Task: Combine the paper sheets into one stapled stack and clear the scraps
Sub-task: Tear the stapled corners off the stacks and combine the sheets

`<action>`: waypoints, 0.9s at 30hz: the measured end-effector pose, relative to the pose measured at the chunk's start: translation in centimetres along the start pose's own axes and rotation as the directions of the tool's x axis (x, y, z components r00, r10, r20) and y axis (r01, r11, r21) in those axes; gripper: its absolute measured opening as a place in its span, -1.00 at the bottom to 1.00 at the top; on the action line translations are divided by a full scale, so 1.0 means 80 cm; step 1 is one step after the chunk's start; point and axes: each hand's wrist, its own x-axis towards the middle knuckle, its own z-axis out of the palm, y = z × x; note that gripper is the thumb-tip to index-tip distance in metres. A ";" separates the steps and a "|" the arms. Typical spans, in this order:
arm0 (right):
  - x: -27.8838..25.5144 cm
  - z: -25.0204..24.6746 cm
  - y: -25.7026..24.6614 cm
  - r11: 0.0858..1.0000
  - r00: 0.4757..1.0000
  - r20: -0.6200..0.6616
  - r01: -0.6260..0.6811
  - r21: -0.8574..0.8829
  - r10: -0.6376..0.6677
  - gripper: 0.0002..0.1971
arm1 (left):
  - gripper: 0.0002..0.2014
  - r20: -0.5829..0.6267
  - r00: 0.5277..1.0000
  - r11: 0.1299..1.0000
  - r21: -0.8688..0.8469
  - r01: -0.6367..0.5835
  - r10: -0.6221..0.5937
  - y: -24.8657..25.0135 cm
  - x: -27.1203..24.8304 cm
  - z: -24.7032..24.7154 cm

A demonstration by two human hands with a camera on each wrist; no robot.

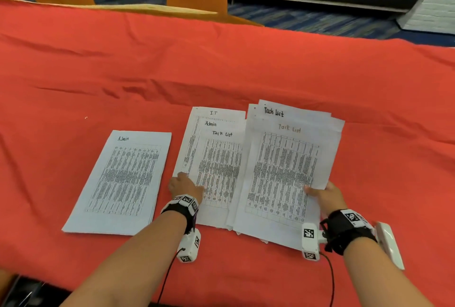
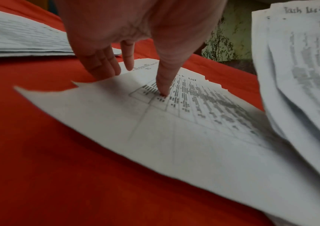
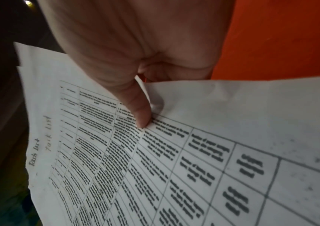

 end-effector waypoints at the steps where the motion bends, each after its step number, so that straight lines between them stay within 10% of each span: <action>1: 0.002 -0.004 0.004 1.000 1.000 -0.003 -0.010 0.007 0.010 -0.65 | -0.24 0.014 1.000 1.000 0.004 0.022 -0.022 -0.001 0.004 0.000; 10: 0.008 -0.005 0.018 0.996 0.996 -0.028 -0.086 -0.026 0.085 -0.58 | -0.58 0.128 0.984 0.985 -0.136 -0.106 0.123 -0.005 0.008 -0.014; 20: 0.011 0.005 0.002 0.988 0.991 -0.052 -0.130 -0.083 0.126 -0.52 | -0.85 -0.267 0.959 0.711 -0.656 -0.256 0.098 0.024 -0.003 -0.130; 27: 0.013 0.039 -0.004 0.987 0.985 0.077 -0.151 -0.057 0.155 -0.48 | -0.54 0.139 0.958 0.835 -0.532 -0.140 0.249 0.031 -0.013 -0.068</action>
